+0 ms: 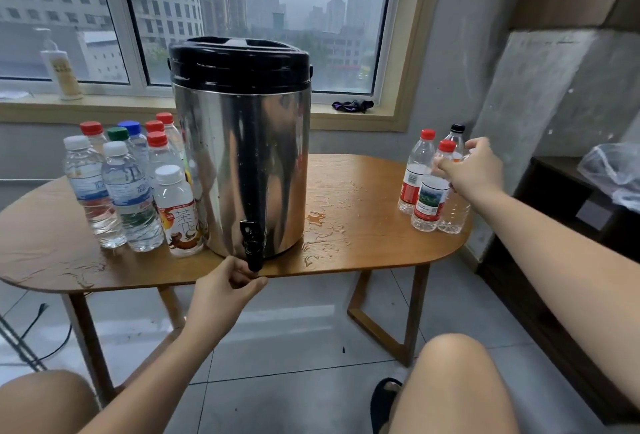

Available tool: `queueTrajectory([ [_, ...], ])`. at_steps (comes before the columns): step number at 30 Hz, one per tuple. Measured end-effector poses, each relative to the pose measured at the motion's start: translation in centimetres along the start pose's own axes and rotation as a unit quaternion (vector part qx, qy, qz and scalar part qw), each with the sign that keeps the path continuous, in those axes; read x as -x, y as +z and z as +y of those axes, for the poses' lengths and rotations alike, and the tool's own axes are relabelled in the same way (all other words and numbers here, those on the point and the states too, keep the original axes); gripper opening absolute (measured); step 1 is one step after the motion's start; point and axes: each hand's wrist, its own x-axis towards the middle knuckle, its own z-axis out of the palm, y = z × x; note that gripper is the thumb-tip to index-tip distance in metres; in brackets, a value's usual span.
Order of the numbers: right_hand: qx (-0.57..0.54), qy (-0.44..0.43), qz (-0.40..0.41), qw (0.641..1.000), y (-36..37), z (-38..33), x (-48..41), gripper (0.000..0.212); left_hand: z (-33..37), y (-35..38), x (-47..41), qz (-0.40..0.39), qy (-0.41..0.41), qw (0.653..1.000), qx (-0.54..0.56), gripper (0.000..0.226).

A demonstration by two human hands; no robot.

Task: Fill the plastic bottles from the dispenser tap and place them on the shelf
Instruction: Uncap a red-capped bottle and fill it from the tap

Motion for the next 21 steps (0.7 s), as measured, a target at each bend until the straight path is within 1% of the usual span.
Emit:
queueTrajectory([
  [2,0.021,0.012,-0.014,1.000,0.5,0.0,-0.7,0.082,-0.1,0.2,0.1,-0.001,0.003,1.000,-0.003,0.029],
  [4,0.040,0.020,-0.032,0.998,1.0,-0.1,-1.1,0.084,-0.2,0.2,0.2,-0.003,0.009,1.000,-0.004,0.029],
  [9,0.090,0.014,-0.052,0.995,1.7,-0.2,-0.7,0.064,-0.7,0.1,0.3,-0.017,0.015,1.000,-0.013,0.030],
  [15,0.113,-0.052,-0.039,0.991,2.3,0.2,-0.1,0.060,-0.6,0.2,0.5,-0.022,0.018,0.999,-0.020,0.030],
  [21,0.087,-0.089,-0.050,0.991,2.7,-0.4,1.6,0.058,-0.4,0.2,0.7,-0.033,0.017,0.999,-0.025,0.031],
])
